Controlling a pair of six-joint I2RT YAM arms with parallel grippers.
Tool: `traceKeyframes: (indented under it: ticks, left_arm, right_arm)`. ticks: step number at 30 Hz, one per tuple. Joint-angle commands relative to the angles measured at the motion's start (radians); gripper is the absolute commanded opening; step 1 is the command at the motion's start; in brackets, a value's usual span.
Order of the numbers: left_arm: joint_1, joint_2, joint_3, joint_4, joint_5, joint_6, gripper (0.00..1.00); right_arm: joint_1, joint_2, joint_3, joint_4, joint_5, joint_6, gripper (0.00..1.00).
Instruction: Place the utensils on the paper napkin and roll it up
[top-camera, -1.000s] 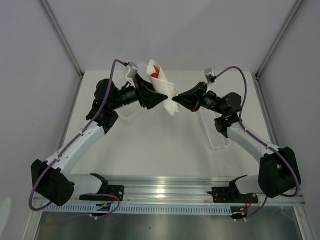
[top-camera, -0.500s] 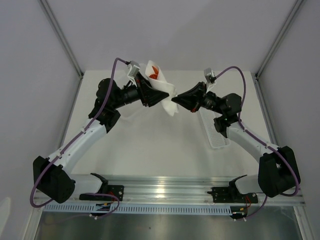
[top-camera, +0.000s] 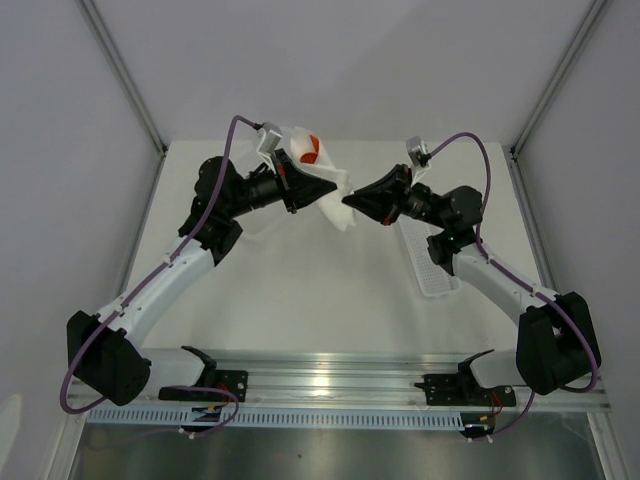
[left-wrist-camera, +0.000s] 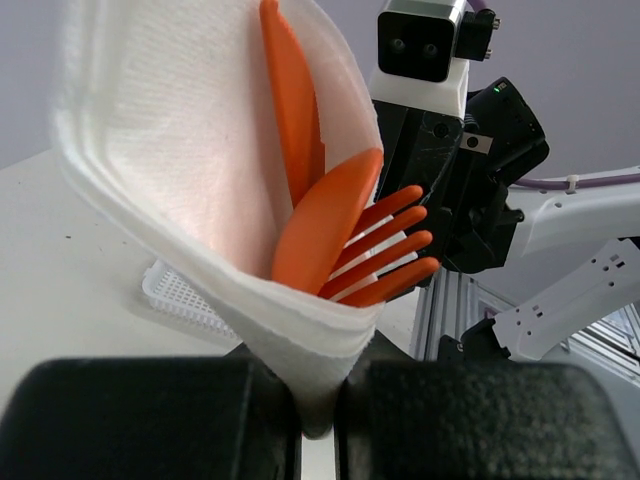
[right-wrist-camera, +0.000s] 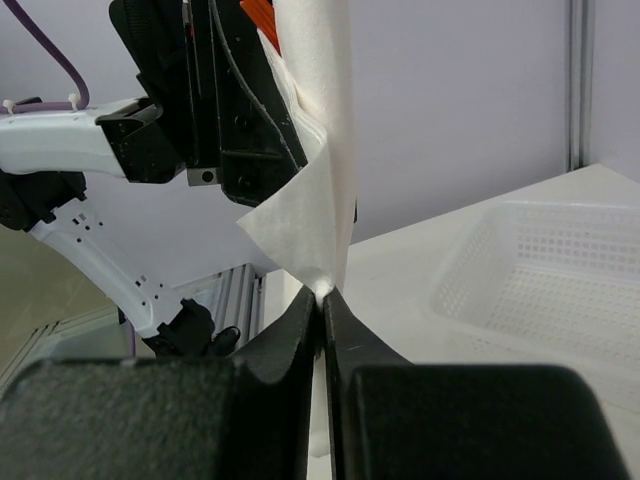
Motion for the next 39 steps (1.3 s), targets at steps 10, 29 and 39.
traceKeyframes:
  ticks: [10, 29, 39]
  left_arm:
    - [-0.007, -0.041, 0.03, -0.015, -0.017, 0.032, 0.01]
    - [-0.01, -0.048, 0.065, -0.222, -0.375, 0.168, 0.01]
    - [-0.015, -0.074, 0.043, -0.244, -0.346, 0.184, 0.01]
  right_arm:
    - [0.0, -0.013, 0.082, -0.199, 0.032, -0.114, 0.48]
    - [0.167, -0.183, 0.272, -0.756, 0.457, -0.531, 0.24]
    - [0.188, -0.038, 0.33, -0.639, 0.444, -0.473, 0.0]
